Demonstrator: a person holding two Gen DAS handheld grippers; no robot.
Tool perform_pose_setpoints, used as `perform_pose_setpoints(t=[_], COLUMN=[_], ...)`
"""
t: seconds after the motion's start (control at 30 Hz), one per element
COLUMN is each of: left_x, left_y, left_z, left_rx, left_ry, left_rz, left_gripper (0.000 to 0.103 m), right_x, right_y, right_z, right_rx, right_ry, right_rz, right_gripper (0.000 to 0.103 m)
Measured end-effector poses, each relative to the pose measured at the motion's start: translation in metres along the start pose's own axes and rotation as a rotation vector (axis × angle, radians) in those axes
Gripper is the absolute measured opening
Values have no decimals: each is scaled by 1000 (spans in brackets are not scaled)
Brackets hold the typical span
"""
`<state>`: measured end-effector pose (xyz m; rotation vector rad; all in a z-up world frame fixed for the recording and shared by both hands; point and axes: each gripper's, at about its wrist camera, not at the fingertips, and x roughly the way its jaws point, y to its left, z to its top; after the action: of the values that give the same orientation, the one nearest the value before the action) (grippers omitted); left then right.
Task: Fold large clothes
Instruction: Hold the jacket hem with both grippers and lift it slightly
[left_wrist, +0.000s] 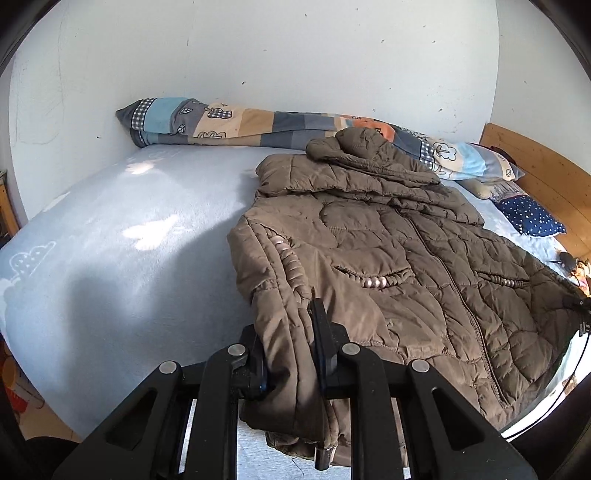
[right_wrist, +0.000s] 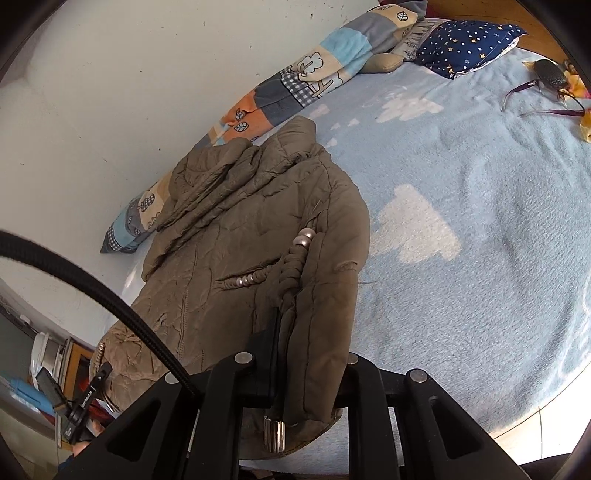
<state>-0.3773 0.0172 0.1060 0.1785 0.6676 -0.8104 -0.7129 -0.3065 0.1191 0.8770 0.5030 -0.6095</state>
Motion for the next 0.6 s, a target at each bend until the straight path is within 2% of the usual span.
perform_pose_setpoints(t=[0.27,0.6], left_x=[-4,-11], left_y=[3,9], left_z=[4,8], left_rx=[-12,-50], left_ry=[-17,-13], left_rz=[-3,-9], left_gripper=[17,17], right_x=[-12,-24], right_y=[1,9], right_z=[2,5], right_rx=[31,9], right_ry=[-18,-26], right_rz=[57,71], right_gripper=[15,14])
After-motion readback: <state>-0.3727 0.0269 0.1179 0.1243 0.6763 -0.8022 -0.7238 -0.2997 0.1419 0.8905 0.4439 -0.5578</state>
